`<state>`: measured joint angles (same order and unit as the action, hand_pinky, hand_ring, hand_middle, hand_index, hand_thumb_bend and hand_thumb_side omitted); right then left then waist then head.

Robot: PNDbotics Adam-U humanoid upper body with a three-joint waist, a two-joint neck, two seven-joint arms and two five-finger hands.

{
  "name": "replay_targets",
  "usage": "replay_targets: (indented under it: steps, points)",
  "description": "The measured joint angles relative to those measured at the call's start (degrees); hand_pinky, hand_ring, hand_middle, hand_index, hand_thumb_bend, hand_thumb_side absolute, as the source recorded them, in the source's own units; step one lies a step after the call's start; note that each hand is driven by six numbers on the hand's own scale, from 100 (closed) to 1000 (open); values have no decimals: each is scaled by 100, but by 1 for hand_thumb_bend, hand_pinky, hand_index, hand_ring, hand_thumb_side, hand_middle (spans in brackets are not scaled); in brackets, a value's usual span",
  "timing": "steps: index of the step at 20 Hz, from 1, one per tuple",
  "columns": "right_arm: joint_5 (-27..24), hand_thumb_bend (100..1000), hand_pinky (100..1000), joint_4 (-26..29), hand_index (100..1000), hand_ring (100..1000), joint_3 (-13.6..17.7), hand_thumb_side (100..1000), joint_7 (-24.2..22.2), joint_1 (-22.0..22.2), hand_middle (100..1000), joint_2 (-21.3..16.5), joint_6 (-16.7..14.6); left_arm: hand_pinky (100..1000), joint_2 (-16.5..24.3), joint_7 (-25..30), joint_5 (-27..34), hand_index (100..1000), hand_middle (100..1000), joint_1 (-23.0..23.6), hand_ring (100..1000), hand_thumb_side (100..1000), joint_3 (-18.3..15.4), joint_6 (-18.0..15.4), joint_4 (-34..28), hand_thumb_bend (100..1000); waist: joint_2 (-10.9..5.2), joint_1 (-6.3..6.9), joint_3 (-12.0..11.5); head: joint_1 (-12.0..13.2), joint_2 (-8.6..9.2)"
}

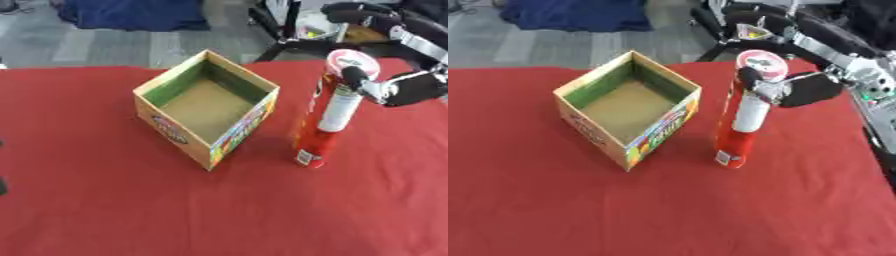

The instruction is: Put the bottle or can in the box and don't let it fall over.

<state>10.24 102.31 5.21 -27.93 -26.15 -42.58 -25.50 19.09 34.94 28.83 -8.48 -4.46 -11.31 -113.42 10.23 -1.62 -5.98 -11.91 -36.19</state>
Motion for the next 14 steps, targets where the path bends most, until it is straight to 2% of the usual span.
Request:
replay_targets:
  steps: [4, 6, 14]
  points:
    - [4, 100, 980, -4, 989, 1000, 4, 539, 7, -30, 964, 2, 108, 511, -1, 12, -1, 875, 852, -1, 831, 654, 1, 12, 0, 100, 1, 1, -15, -5, -1]
    - [58, 100, 980, -30, 988, 1000, 6, 561, 56, -59, 964, 3, 139, 511, -1, 23, -2, 874, 852, -1, 831, 654, 1, 23, 0, 100, 2, -2, -32, -10, -1]
    - [360, 100, 966, -427, 989, 1000, 6, 560, 360, -113, 965, 58, 125, 511, -2, 39, -9, 872, 852, -9, 832, 653, 25, 38, 0, 100, 33, -18, -71, -34, 0]
